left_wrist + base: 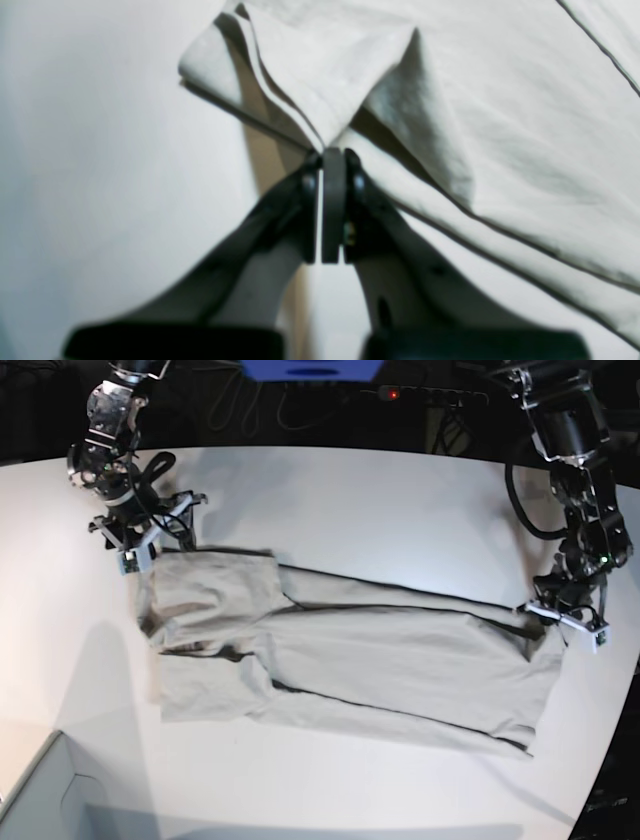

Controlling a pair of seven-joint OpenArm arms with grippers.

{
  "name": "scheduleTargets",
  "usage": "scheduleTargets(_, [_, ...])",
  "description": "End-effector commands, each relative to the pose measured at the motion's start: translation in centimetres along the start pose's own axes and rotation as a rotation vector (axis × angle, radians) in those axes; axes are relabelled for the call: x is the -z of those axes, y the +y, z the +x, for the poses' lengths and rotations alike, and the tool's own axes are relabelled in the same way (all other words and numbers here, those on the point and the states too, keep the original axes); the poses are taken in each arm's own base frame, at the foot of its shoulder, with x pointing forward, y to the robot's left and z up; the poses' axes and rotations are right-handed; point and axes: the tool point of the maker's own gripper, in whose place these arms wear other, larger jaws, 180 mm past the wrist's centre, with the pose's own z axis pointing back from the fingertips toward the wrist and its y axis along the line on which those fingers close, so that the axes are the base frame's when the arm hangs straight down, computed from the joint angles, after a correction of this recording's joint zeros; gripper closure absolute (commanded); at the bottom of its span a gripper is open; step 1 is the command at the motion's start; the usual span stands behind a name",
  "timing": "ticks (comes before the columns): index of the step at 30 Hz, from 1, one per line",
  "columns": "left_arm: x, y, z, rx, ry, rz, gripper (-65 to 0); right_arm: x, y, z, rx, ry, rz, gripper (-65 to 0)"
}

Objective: Layout the t-shirt on the table in an organized manner, then fold the t-shirt properly
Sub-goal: 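Lift the folded edge with both grippers and pull it away from the body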

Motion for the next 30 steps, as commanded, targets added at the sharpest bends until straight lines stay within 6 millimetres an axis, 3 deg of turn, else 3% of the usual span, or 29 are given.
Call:
scheduleTargets(1, [-0.3,0.1,2.2,0.01,-0.059,-0.004,-0.1,0.1,-0.6,1.7,0.004,-0.055,-0.012,-40.4])
scheduleTargets(16, [-0.4,0.3,1.6,0.012,-0.051,0.001,-0.1,0.2,-1.2,1.6,-0.007,-0.051,-0.012,-39.0])
scheduleTargets(25, [-0.4,0.4,1.6,0.015,-0.051,0.003,-0.1,0.7,-1.6,3.5,-0.01,-0.086,-0.017,-19.4])
scheduleTargets(30, [-0.4,0.4,1.6,0.015,-0.051,0.003,-0.1,1.0,-1.4,2.9,0.001,-0.071,-0.01,-6.7])
